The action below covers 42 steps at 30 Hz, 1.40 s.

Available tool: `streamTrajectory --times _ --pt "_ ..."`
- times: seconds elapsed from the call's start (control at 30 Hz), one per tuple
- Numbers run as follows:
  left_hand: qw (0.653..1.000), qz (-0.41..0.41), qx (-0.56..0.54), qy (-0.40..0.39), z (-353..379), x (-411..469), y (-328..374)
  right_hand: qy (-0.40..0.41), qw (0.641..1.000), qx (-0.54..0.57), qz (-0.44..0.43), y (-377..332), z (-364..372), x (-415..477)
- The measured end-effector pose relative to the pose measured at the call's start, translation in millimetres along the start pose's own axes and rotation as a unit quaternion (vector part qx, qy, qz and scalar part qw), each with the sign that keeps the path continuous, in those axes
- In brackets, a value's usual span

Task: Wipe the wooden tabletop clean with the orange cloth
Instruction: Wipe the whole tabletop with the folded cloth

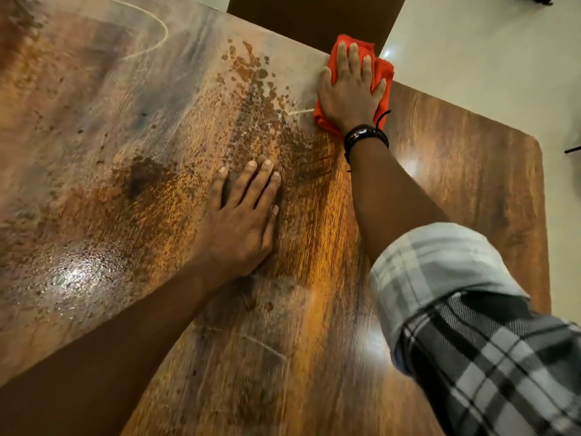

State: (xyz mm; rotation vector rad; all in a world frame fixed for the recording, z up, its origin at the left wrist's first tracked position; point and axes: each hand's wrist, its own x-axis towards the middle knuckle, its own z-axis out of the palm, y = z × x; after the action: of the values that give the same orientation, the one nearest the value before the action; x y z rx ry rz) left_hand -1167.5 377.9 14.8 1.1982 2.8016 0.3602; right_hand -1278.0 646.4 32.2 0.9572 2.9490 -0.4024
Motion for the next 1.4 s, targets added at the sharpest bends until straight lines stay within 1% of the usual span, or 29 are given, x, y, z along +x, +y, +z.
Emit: streamTrajectory --times 0.13,0.23,0.33,0.43,0.57,0.67,0.83,0.9,1.0,1.07,1.17,1.33,1.4 --pt "1.000 -0.004 -0.007 -0.011 -2.5 0.9 1.9 -0.001 1.000 0.005 -0.017 1.9 6.1 -54.2" --pt "1.000 -0.010 -0.005 -0.015 -4.6 1.0 3.0 0.014 0.999 0.021 -0.035 3.5 17.4 -133.1" --pt "1.000 -0.013 0.003 -0.017 -5.3 0.8 3.5 0.038 0.999 0.004 -0.035 6.5 29.4 -217.9" --pt "1.000 -0.009 -0.001 -0.014 -4.3 1.4 3.6 0.043 0.999 -0.011 -0.026 10.3 35.0 -247.7" --pt "1.000 -0.010 0.005 -0.012 -2.9 1.3 2.4 0.035 0.999 -0.005 -0.033 7.7 30.3 -203.5" --pt "1.000 -0.008 0.007 -0.014 -2.1 1.5 1.5 0.029 0.999 0.012 -0.035 5.0 24.0 -143.8" --pt "1.000 -0.003 -0.005 -0.003 0.6 0.0 1.1 0.016 1.000 0.011 -0.001 -8.5 13.1 -38.9" --pt "1.000 -0.002 -0.009 0.003 1.1 0.0 1.1 0.013 1.000 0.012 0.008 -11.6 10.8 -20.9" --pt "1.000 0.001 -0.010 0.005 0.4 -1.2 1.6 0.012 1.000 -0.004 0.003 -9.7 11.2 -27.1" --pt "1.000 -0.002 -0.011 0.002 -0.6 -0.6 2.8 0.003 1.000 -0.008 -0.007 -6.9 11.0 -46.4" --pt "1.000 -0.008 -0.007 -0.002 -3.3 0.4 3.3 -0.002 1.000 -0.007 -0.022 -7.0 14.7 -98.2" --pt "1.000 -0.010 -0.006 -0.007 -5.1 0.5 3.4 0.041 0.999 0.000 -0.032 -5.0 32.0 -243.4" --pt "1.000 -0.011 -0.003 -0.009 -4.5 0.6 3.0 0.041 0.999 0.009 -0.028 -3.8 36.1 -310.0"
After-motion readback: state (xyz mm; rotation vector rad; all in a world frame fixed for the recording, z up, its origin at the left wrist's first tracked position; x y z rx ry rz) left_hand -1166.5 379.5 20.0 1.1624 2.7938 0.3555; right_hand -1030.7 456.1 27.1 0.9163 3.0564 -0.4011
